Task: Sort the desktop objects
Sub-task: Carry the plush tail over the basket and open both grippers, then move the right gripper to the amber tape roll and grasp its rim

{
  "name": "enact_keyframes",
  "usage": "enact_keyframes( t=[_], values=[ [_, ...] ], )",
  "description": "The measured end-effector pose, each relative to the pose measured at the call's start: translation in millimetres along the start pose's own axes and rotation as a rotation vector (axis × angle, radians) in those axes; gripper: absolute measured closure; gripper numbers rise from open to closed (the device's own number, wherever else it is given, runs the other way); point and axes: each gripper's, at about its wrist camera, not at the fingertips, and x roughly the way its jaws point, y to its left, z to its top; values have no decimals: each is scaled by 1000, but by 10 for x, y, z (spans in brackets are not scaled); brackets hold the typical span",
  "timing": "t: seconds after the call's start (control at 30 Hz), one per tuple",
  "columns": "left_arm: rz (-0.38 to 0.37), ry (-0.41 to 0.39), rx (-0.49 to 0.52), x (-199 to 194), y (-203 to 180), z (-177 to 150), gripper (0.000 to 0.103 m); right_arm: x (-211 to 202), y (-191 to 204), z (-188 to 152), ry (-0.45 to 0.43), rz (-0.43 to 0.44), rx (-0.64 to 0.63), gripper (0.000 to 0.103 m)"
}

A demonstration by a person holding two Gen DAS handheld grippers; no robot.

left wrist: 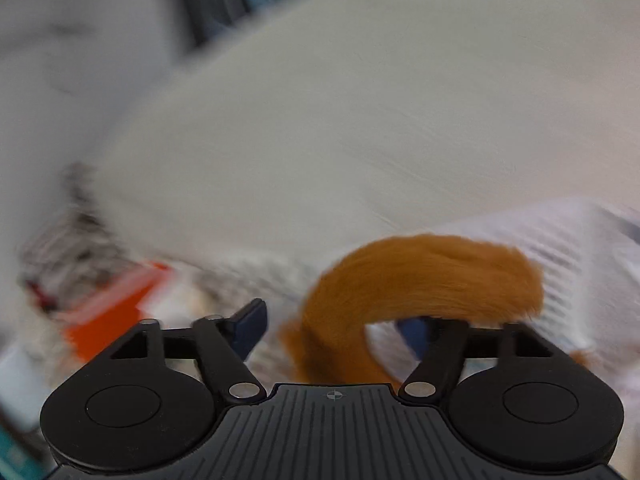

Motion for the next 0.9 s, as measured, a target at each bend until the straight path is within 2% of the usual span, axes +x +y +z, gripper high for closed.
enact_keyframes(
  t=[0.03,0.07,0.17,0.23,0.27,0.3,0.4,0.5,0.63,0.73,0.8,0.9],
  values=[
    [-36,31,-10,15,3,5,24,-88,-137,17,-13,-16,25,29],
    [-26,48,-27,24,12,8,23,-156,-249,25,-24,-32,48,29],
    [118,49,-84,15,76,22,16,-328,-509,-15,-48,-73,90,27],
    [231,11,-47,-24,60,33,16,-420,-640,-11,-65,-90,114,27],
    [268,-14,-43,-63,68,29,16,-454,-702,-5,-72,-94,132,27],
    [267,-34,-66,-82,133,37,15,-497,-749,-25,-78,-99,145,27],
    [104,-79,-160,-378,135,3,14,-596,-831,-49,-96,-149,163,25],
    [-116,-136,-255,-752,-42,-121,6,-699,-1068,-103,-106,-234,204,23],
    [-367,-191,-313,-1177,-565,-334,2,-800,-1319,-164,-106,-329,275,23],
    [-514,-194,-296,-1321,-1022,-465,0,-837,-1417,-172,-97,-384,283,23],
    [-567,-190,-230,-1304,-1348,-564,0,-859,-1485,-183,-101,-423,297,23],
    [-575,-167,-132,-1172,-1722,-762,0,-807,-1623,-172,-92,-465,327,23]
  ],
)
